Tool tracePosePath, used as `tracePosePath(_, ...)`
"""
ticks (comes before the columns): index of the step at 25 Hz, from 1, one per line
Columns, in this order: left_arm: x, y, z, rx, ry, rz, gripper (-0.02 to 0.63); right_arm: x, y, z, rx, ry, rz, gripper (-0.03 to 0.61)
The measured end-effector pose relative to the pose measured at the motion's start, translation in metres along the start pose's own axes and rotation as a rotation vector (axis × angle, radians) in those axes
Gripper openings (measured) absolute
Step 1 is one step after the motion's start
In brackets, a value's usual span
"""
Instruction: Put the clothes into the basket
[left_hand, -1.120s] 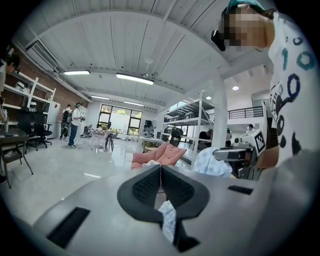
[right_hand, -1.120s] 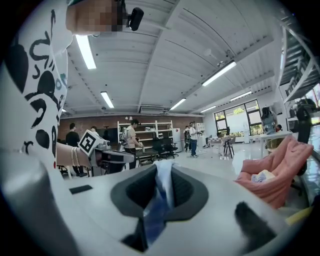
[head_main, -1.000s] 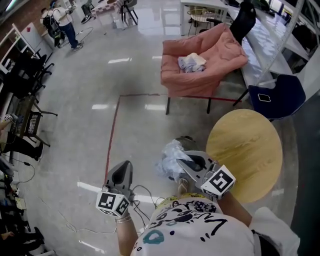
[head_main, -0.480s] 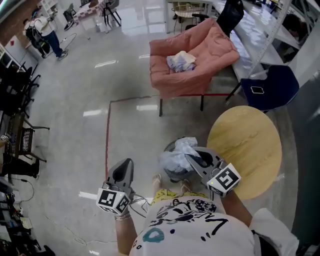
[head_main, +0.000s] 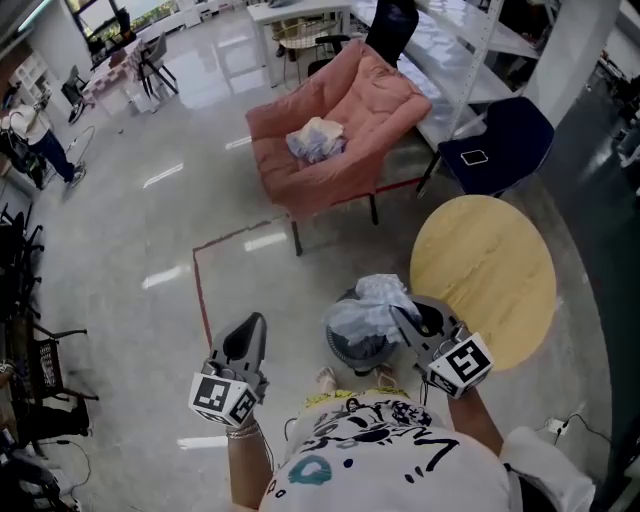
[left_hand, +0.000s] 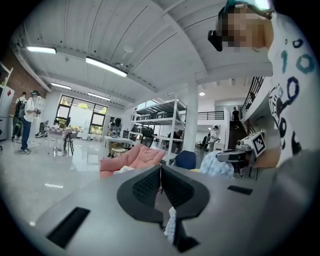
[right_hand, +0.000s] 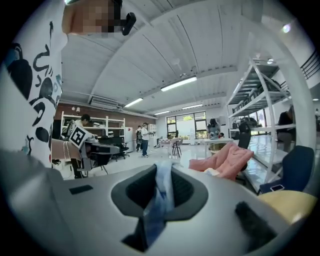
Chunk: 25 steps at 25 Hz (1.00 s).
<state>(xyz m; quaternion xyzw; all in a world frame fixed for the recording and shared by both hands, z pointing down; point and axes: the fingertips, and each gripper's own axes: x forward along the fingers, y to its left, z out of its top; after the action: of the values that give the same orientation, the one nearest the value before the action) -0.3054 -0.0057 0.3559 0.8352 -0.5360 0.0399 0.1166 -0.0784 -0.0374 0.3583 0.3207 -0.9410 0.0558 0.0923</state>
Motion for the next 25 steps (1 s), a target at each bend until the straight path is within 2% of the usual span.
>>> tracePosePath(8,0.018,0.006,-0.011,-0.007,0.029,-0.136,0.015,-0.005,0.001,-0.008,0.014,0.02,-0.147,0.057)
tracePosePath(12,0.026,0.011,-0.021,-0.022,0.052,-0.164,0.014,0.0,0.0,-0.019,0.011,0.062,-0.182,0.057)
tracePosePath(17,0.035,0.016,-0.031,-0.041,0.065,-0.141,0.015,0.006,-0.002,-0.036,0.048,0.106,-0.156,0.057)
tracePosePath(25,0.039,0.01,-0.047,-0.021,0.071,-0.114,0.015,0.021,-0.006,-0.068,0.066,0.198,-0.087,0.057)
